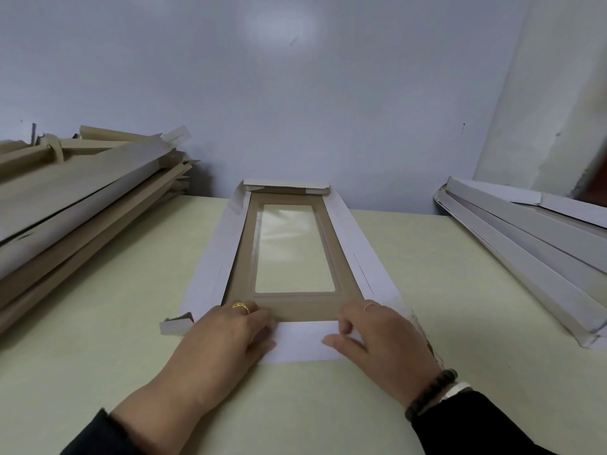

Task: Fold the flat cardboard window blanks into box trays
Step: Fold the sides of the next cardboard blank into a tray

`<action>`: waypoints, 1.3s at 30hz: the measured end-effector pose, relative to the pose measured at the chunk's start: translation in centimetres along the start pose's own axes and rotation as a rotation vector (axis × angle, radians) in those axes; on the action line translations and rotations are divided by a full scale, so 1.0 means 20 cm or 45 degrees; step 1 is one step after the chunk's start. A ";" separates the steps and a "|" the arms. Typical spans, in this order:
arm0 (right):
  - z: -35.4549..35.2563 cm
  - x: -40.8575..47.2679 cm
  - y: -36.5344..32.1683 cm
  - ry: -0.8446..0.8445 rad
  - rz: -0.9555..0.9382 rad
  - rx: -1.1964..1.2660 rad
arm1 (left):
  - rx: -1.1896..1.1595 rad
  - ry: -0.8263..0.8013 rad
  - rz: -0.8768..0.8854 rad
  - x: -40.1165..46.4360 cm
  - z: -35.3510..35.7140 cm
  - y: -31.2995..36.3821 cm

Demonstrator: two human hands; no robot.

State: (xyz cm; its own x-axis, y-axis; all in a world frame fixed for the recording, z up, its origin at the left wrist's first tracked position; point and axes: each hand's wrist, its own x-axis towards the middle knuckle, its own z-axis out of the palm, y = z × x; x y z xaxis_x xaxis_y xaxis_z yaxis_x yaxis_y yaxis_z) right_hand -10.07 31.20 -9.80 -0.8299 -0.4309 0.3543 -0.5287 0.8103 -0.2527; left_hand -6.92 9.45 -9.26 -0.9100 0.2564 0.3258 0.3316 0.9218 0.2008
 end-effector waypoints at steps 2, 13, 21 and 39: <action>0.00 0.01 -0.01 -0.059 -0.002 0.064 | -0.019 -0.009 0.021 0.00 0.00 0.01; -0.11 -0.03 -0.06 -0.041 -0.203 0.002 | -0.386 0.504 -0.233 -0.06 -0.18 -0.30; -0.16 -0.08 -0.09 -0.441 -0.217 0.077 | -0.893 -0.139 -0.277 -0.15 -0.10 -0.49; -0.21 -0.11 0.33 -0.099 0.128 0.433 | -0.496 0.049 -0.020 -0.11 -0.07 -0.25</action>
State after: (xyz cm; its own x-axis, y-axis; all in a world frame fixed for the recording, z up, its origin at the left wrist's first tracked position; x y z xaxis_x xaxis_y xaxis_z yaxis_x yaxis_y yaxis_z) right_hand -11.02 39.06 -8.48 -0.8850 -0.3953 0.2460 -0.4618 0.6776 -0.5724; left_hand -6.27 3.85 -9.74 -0.9084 0.2251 0.3524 0.3937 0.7445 0.5392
